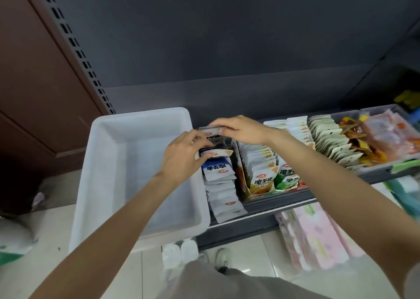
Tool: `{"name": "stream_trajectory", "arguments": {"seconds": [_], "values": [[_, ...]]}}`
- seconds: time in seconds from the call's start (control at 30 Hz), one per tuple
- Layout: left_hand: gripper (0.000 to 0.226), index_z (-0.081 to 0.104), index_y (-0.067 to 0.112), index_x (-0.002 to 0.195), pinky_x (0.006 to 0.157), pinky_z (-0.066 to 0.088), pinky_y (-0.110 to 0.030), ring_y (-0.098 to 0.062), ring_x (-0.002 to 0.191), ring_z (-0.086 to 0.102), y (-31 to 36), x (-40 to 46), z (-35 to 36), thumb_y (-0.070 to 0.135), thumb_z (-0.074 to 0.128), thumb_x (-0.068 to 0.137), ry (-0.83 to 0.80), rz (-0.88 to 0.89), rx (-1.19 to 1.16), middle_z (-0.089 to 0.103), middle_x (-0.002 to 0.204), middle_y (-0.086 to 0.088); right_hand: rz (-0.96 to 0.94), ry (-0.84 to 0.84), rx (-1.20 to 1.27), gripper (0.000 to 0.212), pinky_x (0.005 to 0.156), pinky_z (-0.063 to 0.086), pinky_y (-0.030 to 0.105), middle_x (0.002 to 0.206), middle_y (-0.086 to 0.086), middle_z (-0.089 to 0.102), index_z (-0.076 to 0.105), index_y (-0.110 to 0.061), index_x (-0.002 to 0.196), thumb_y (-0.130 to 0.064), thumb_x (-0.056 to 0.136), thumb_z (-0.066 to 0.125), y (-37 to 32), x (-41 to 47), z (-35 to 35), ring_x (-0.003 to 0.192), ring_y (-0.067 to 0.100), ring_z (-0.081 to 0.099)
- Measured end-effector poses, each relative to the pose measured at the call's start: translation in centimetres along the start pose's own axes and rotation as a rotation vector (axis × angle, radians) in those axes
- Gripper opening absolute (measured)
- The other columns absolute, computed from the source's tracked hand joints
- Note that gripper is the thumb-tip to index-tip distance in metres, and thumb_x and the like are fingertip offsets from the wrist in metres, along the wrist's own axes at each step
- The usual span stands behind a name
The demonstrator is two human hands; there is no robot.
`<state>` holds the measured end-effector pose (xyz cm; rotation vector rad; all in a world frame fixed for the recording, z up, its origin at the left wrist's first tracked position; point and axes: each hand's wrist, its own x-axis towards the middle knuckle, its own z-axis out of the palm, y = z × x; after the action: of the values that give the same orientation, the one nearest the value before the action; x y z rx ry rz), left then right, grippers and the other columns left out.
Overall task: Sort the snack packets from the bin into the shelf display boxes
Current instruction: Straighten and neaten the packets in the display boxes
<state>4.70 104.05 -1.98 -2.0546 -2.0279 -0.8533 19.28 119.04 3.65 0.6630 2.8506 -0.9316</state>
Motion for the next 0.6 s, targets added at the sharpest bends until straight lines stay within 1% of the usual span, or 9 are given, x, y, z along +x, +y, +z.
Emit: {"name": "stream_trajectory", "arguments": {"seconds": [0.07,0.13,0.17,0.23,0.27,0.33,0.43,0.5,0.6], "values": [[0.017,0.072,0.019,0.089,0.060,0.050,-0.027,-0.019,0.079,0.063,0.0,0.3,0.2,0.024,0.079,0.074,0.022,-0.057,-0.019,0.064,0.094,0.002,0.022,-0.113,0.152,0.043,0.089,0.047,0.033,0.124,0.001,0.058,0.041,-0.029,0.138,-0.016,0.097,0.044,0.1,-0.5,-0.2,0.110,0.017,0.055],[0.014,0.071,0.018,0.086,0.061,0.046,-0.026,-0.020,0.080,0.063,0.0,0.7,0.5,0.024,0.078,0.075,0.044,-0.167,-0.035,0.065,0.093,0.003,0.004,-0.187,0.211,0.059,0.084,0.046,0.023,0.132,-0.001,0.051,0.031,-0.028,0.143,-0.016,0.091,0.058,0.2,-0.7,-0.1,0.115,0.014,0.051],[0.015,0.070,0.017,0.086,0.061,0.043,-0.025,-0.020,0.081,0.062,0.1,0.8,0.6,0.024,0.077,0.075,0.052,-0.234,-0.049,0.064,0.093,0.003,-0.009,-0.187,0.154,0.069,0.082,0.044,0.020,0.132,-0.004,0.049,0.027,-0.028,0.144,-0.020,0.087,0.066,0.2,-0.5,0.0,0.113,0.011,0.051],[0.020,0.065,0.017,0.087,0.064,0.041,-0.024,-0.018,0.084,0.059,0.5,0.6,0.8,0.024,0.077,0.074,0.092,-0.300,-0.063,0.061,0.095,0.001,-0.021,-0.083,-0.081,0.077,0.077,0.043,0.025,0.123,-0.005,0.056,0.027,-0.030,0.141,-0.030,0.081,0.073,0.2,0.3,0.6,0.099,0.011,0.054],[0.022,0.061,0.017,0.089,0.067,0.042,-0.025,-0.018,0.085,0.057,0.8,0.3,0.8,0.023,0.075,0.074,0.130,-0.276,-0.060,0.059,0.096,0.000,-0.029,-0.010,-0.184,0.073,0.073,0.045,0.029,0.116,-0.003,0.061,0.029,-0.031,0.139,-0.034,0.080,0.073,0.2,0.7,0.9,0.088,0.012,0.057],[0.023,0.055,0.018,0.091,0.076,0.038,-0.026,-0.018,0.089,0.051,1.5,-1.0,0.5,0.031,0.068,0.077,0.157,-0.126,-0.035,0.058,0.096,-0.001,-0.069,0.065,-0.259,0.060,0.070,0.050,0.034,0.100,0.001,0.067,0.036,-0.030,0.132,-0.033,0.083,0.069,0.4,1.3,1.1,0.074,0.015,0.059],[0.041,0.054,0.023,0.096,0.080,0.031,-0.027,-0.015,0.093,0.048,2.8,-2.9,0.1,0.051,0.068,0.071,-0.032,0.112,0.079,0.059,0.098,0.003,-0.080,0.058,-0.263,0.047,0.070,0.052,0.039,0.088,0.000,0.068,0.042,-0.026,0.125,-0.028,0.085,0.066,0.9,1.6,1.0,0.070,0.017,0.061],[0.052,0.054,0.021,0.100,0.080,0.034,-0.030,-0.018,0.092,0.052,3.4,-3.1,0.3,0.050,0.077,0.063,-0.146,0.142,0.154,0.059,0.098,0.001,-0.106,0.053,-0.279,0.043,0.070,0.052,0.040,0.088,0.001,0.068,0.043,-0.023,0.121,-0.029,0.085,0.066,1.0,1.7,0.9,0.072,0.019,0.061],[0.056,0.055,0.017,0.103,0.078,0.042,-0.033,-0.021,0.090,0.055,3.9,-2.6,0.7,0.038,0.079,0.057,-0.243,0.114,0.225,0.058,0.098,-0.001,-0.150,0.040,-0.277,0.040,0.070,0.050,0.037,0.092,-0.001,0.068,0.045,-0.019,0.119,-0.029,0.087,0.066,1.0,1.8,0.8,0.074,0.017,0.060]]}}
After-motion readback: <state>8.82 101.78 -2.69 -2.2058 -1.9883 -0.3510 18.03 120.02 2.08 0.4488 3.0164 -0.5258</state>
